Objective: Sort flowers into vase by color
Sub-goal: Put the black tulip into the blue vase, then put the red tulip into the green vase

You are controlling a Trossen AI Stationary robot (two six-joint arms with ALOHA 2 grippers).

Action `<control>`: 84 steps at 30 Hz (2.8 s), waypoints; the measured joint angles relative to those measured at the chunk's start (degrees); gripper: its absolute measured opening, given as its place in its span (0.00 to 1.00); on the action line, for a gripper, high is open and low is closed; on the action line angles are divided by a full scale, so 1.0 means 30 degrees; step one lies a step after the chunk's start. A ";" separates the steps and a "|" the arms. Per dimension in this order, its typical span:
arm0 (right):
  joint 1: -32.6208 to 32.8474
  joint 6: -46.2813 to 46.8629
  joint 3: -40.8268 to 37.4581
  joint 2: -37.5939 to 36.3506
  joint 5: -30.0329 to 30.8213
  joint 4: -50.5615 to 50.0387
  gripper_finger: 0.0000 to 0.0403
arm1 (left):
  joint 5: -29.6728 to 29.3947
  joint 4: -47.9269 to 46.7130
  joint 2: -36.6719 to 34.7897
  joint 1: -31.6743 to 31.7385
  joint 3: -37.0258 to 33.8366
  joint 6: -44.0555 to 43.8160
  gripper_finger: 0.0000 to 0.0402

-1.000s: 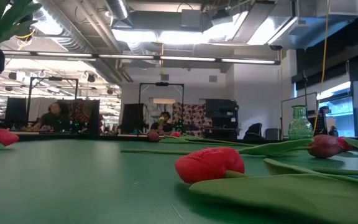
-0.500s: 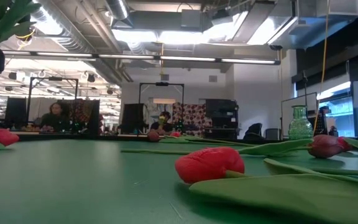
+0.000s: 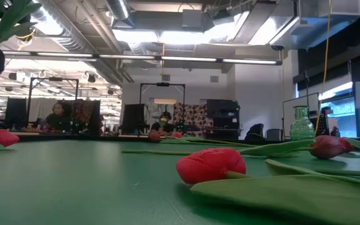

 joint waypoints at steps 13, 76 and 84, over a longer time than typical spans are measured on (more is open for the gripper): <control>-0.0124 -0.0002 0.0000 0.0000 0.0000 0.0000 0.61 | 0.1052 -0.0683 0.0000 0.0000 0.0000 -0.2149 0.29; -0.6949 0.8295 0.0015 -0.0291 -1.2853 -1.0422 0.61 | -1.1848 0.9341 0.4719 0.0015 0.2802 1.0699 0.29; -1.2829 1.0519 0.0015 -0.0306 -1.6804 -1.6637 0.61 | -1.5146 0.8870 0.3950 0.1030 0.2790 1.1001 0.29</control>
